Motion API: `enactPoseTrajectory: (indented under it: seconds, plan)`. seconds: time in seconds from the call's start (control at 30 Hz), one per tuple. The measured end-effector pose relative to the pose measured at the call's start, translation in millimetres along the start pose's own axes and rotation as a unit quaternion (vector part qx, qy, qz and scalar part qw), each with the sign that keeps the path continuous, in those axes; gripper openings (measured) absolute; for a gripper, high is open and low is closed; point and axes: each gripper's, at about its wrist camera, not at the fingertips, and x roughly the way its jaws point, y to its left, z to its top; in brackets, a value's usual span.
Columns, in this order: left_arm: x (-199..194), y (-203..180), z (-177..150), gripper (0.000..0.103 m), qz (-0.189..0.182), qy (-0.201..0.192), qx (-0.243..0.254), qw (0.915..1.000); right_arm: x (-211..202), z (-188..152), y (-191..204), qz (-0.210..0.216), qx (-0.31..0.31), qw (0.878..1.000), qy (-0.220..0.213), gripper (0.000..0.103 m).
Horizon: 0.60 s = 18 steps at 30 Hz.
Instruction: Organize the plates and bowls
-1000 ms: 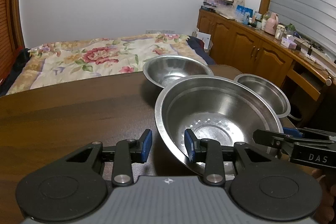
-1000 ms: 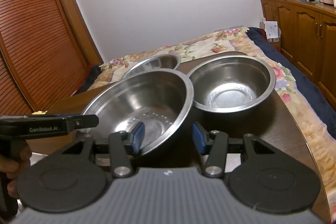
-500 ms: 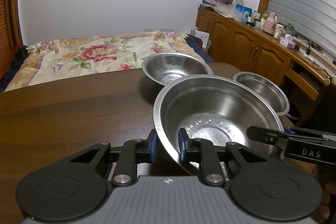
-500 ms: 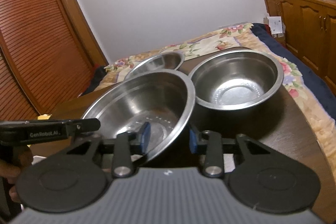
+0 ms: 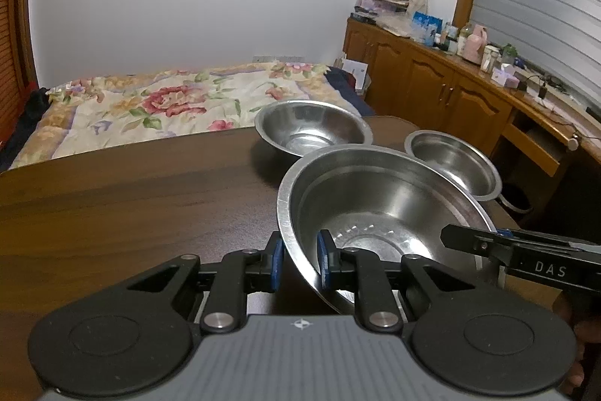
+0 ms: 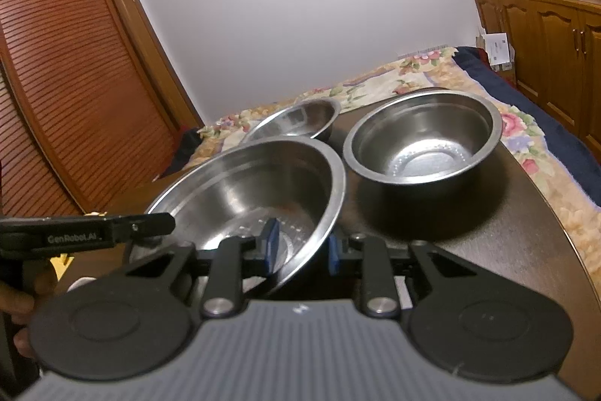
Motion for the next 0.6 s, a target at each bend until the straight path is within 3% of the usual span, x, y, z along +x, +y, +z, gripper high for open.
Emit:
enactPoseTrajectory:
  seconds: [0.6]
  plan:
    - [-44, -16, -27, 0.022, -0.037, -0.021, 0.015, 0.9990, -37, -16, -7, 0.017, 0.009, 1.000, -0.013, 0.027]
